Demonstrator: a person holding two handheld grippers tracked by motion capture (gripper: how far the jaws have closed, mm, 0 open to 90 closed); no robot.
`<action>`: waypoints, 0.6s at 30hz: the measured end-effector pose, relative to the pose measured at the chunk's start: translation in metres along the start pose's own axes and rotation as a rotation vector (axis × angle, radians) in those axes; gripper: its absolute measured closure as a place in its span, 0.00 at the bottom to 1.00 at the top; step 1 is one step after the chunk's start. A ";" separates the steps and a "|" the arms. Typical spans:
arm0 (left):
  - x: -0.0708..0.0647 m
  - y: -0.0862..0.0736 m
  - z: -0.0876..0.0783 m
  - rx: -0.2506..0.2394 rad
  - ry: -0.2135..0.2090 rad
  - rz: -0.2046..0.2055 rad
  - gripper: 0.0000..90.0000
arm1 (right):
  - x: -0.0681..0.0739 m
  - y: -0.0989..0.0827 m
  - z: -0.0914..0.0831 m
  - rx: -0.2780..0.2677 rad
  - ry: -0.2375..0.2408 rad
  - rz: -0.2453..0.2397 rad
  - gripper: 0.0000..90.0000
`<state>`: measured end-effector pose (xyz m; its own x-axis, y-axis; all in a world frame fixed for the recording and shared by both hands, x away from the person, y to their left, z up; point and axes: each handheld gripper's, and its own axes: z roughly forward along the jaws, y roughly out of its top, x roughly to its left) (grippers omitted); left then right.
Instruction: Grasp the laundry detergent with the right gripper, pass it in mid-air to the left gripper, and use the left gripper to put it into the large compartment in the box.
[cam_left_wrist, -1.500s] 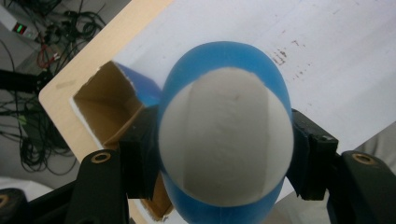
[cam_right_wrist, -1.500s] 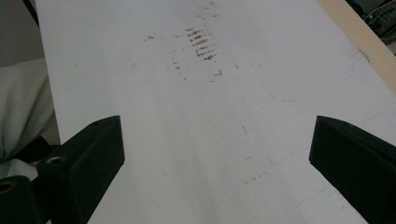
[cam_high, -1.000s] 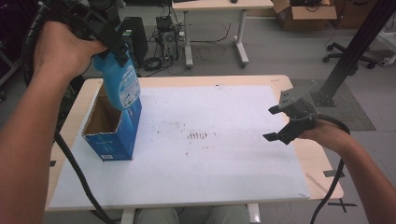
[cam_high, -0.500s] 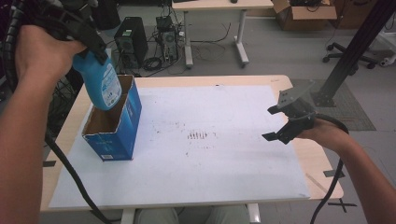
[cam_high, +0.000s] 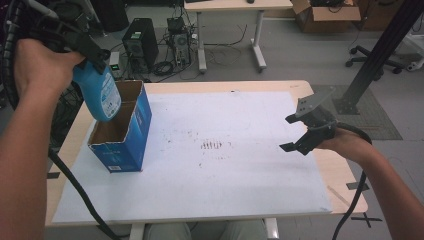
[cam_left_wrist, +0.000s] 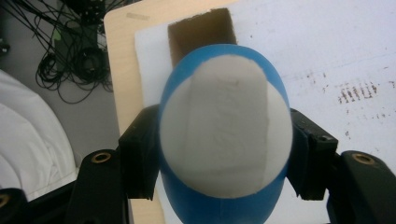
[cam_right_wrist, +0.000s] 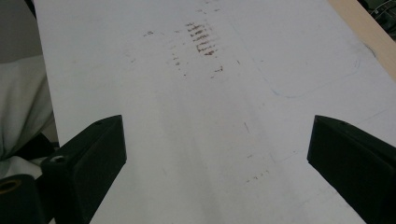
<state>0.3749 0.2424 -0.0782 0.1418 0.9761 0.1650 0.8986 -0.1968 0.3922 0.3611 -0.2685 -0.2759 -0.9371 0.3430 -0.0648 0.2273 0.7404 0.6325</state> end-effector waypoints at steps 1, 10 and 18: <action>0.001 -0.001 0.001 -0.001 -0.001 -0.001 0.42 | 0.000 0.000 0.000 0.000 -0.001 0.000 0.05; 0.004 -0.006 0.014 0.005 -0.007 -0.018 0.42 | 0.001 0.001 0.002 0.005 0.003 -0.002 0.05; 0.006 -0.012 0.035 0.013 -0.016 -0.034 0.42 | 0.001 -0.002 0.004 0.014 0.005 0.002 0.05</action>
<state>0.3791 0.2538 -0.1134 0.1174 0.9836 0.1371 0.9083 -0.1622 0.3855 0.3604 -0.2677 -0.2802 -0.9380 0.3414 -0.0593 0.2330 0.7480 0.6214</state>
